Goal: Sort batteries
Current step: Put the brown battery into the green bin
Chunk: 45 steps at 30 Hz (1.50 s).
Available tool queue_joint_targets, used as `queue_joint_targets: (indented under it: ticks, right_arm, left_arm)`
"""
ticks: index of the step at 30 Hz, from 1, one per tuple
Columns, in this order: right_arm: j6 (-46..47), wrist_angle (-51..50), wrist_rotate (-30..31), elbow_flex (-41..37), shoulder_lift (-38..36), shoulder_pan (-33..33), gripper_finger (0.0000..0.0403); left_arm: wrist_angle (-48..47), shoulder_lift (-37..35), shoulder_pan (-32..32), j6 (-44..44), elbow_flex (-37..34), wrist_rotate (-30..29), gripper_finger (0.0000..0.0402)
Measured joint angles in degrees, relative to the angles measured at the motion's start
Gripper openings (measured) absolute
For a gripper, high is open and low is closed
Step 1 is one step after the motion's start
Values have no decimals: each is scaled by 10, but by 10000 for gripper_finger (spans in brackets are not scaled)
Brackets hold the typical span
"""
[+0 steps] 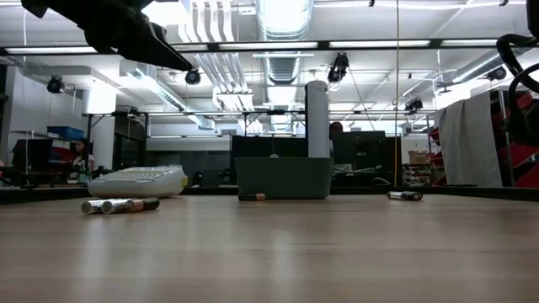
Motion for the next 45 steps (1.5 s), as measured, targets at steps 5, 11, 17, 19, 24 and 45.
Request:
queue_joint_targets:
  ticks: [5, 11, 17, 19, 24, 45]
  right_arm:
    - [12, 3, 11, 0, 0, 1, 66]
    - [12, 8, 30, 0, 0, 1, 61]
    - [12, 11, 47, 0, 0, 0, 61]
    - [11, 11, 53, 0, 0, 0, 58]
    - [7, 13, 84, 0, 0, 0, 59]
    - [-135, 81, 357, -3, 3, -42, 52]
  left_arm:
    - [0, 0, 0, 0, 0, 0, 155]
    - [0, 0, 0, 0, 0, 0, 155]
    - [0, 0, 0, 0, 0, 0, 155]
    - [0, 0, 0, 0, 0, 0, 155]
    - [0, 0, 0, 2, 0, -1, 155]
    - [1, 0, 0, 7, 0, -2, 155]
